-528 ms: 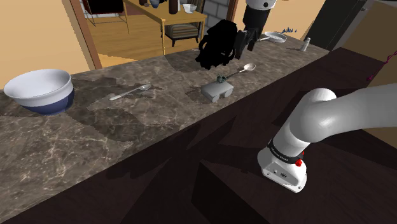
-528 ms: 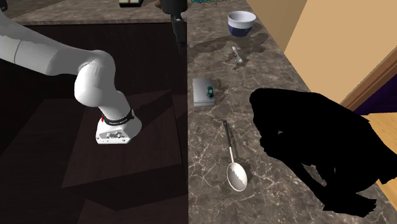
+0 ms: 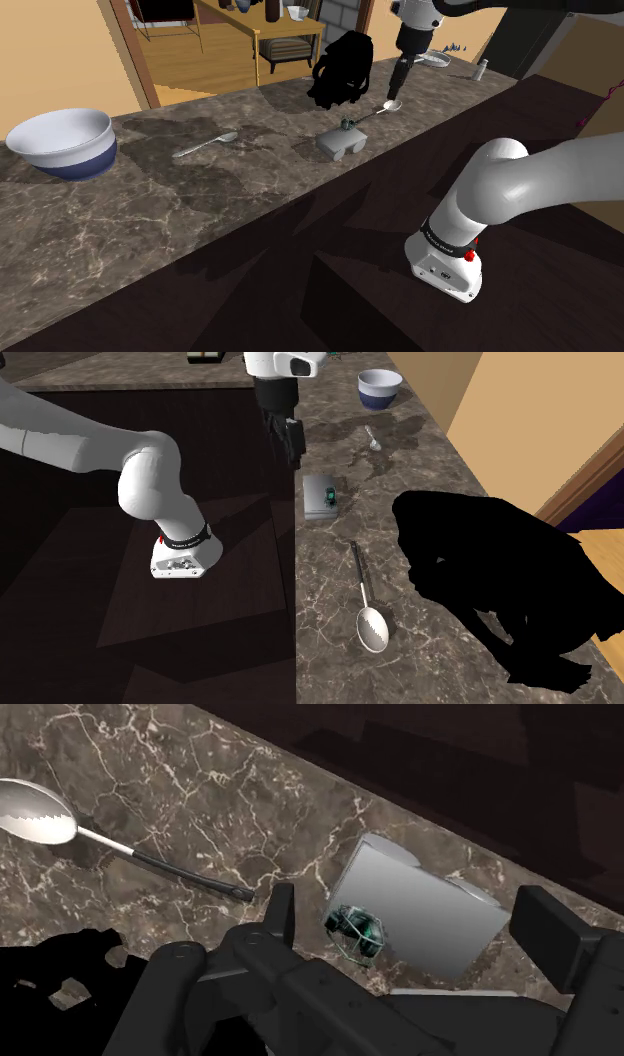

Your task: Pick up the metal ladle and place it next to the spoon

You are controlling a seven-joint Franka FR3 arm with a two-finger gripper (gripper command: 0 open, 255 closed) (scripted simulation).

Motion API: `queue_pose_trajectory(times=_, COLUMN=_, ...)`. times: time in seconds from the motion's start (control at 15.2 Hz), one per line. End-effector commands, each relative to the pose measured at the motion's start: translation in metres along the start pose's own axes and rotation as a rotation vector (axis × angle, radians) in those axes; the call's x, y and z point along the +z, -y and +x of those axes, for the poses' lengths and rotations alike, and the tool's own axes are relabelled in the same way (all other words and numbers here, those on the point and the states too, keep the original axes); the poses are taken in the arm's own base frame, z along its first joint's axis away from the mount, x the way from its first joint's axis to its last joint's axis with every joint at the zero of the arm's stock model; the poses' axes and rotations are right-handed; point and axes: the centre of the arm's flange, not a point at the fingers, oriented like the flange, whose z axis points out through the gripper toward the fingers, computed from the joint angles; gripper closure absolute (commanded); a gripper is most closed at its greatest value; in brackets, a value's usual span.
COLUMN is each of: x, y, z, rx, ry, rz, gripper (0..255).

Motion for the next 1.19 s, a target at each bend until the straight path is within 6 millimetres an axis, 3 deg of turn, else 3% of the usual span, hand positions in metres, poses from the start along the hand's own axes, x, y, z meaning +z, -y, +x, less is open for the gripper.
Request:
queue_pose_trajectory(times=0.0, x=0.014, y=-0.024, z=-0.005, rx=-0.1, ry=0.004, rz=0.013, gripper=0)
queue_pose_trajectory(times=0.53, x=0.071, y=-0.12, z=-0.004, rx=-0.468, ry=0.023, rz=0.065, gripper=0)
queue_pose_trajectory(times=1.12, x=0.14, y=-0.216, z=0.037, rx=-0.881, ry=0.044, rz=0.124, gripper=0)
